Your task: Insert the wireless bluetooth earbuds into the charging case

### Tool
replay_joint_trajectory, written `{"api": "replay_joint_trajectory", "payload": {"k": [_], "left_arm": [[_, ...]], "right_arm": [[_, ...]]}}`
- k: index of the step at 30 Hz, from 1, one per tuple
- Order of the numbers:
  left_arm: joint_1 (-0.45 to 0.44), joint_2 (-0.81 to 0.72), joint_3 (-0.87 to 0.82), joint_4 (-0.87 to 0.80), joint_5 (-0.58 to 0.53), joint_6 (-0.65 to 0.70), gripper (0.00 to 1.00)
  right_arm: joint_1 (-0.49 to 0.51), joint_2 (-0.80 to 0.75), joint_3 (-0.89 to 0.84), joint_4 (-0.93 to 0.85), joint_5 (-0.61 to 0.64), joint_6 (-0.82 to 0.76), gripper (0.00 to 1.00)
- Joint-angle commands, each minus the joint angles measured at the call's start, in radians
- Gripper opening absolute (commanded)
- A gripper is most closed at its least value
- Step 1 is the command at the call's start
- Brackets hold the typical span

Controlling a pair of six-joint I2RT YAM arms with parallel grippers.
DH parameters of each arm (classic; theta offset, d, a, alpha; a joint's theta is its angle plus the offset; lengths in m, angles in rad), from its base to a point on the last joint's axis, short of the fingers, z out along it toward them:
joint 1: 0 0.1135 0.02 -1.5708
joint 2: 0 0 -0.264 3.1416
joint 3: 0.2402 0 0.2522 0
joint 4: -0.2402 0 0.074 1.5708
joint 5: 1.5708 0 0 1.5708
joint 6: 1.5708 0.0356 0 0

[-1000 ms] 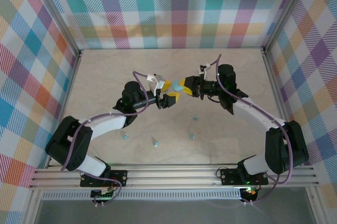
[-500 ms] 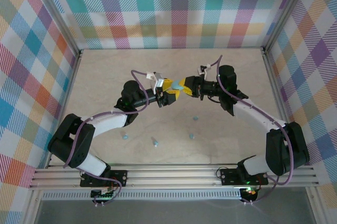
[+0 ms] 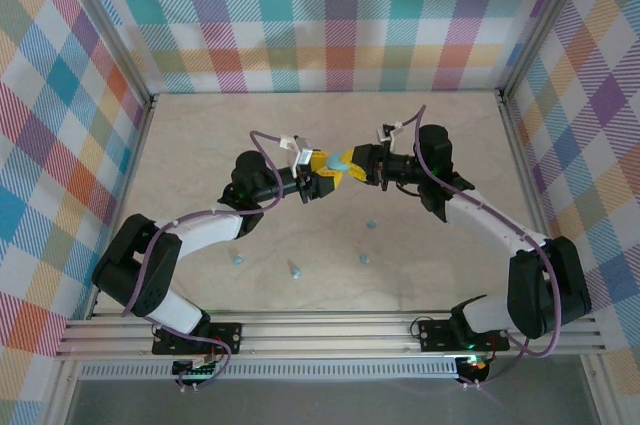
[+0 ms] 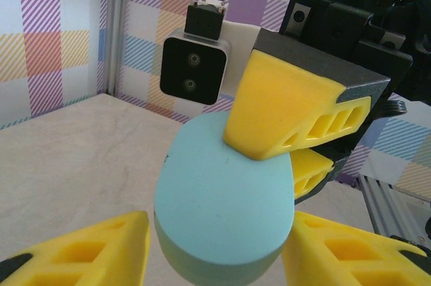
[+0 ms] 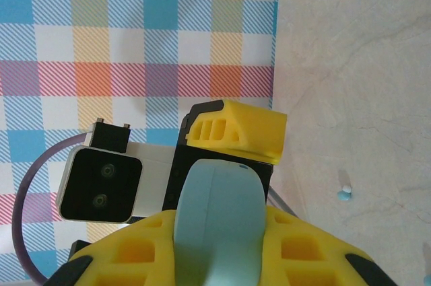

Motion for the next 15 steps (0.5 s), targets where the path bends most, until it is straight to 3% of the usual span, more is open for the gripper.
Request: {"api": "replay_joint_trajectory", "payload": {"k": [1, 10, 15], "left_arm": [[0.008, 0.006, 0.029, 0.041, 0.01, -0.003, 0.53], [0.008, -0.002, 0.032, 0.033, 0.016, 0.003, 0.29], [0.008, -0.019, 0.028, 0.024, 0.017, 0.005, 0.23]], "right_arm": [[0.007, -0.023, -0.006, 0.043, -0.018, 0.009, 0.18], [0.007, -0.017, 0.003, 0.026, -0.022, -0.007, 0.2], [0.007, -0.007, -0.001, 0.019, -0.023, -0.024, 0.26]]}}
